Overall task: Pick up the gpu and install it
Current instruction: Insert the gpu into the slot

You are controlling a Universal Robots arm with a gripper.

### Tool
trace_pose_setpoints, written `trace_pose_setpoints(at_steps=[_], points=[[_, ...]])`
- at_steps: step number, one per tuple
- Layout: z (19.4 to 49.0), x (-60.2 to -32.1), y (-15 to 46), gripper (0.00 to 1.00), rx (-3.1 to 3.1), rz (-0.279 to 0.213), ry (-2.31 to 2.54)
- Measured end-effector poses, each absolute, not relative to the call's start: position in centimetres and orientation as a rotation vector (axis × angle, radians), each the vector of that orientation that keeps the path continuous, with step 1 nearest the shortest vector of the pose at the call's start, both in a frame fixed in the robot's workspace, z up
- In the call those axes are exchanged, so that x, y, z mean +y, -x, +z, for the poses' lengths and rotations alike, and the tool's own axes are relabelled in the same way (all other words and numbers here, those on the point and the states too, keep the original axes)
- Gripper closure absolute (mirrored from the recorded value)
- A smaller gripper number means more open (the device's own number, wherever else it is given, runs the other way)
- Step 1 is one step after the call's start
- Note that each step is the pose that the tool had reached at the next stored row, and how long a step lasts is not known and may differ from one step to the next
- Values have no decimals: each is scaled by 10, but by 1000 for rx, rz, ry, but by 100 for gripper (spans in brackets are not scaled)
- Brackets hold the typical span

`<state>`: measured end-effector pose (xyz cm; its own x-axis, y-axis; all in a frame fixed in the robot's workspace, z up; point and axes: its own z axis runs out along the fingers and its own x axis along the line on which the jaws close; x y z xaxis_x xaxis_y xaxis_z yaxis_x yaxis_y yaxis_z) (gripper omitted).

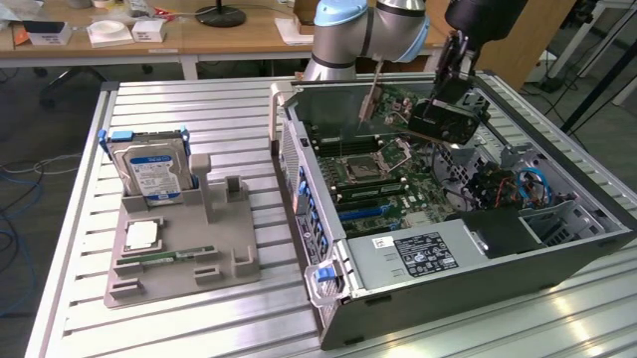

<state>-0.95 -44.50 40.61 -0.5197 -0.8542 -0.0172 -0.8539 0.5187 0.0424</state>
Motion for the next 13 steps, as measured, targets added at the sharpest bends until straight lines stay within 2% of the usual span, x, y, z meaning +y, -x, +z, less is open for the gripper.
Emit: trace_pose_setpoints(at_steps=[13], points=[[406, -445, 10, 74, -2617, -70, -1720]])
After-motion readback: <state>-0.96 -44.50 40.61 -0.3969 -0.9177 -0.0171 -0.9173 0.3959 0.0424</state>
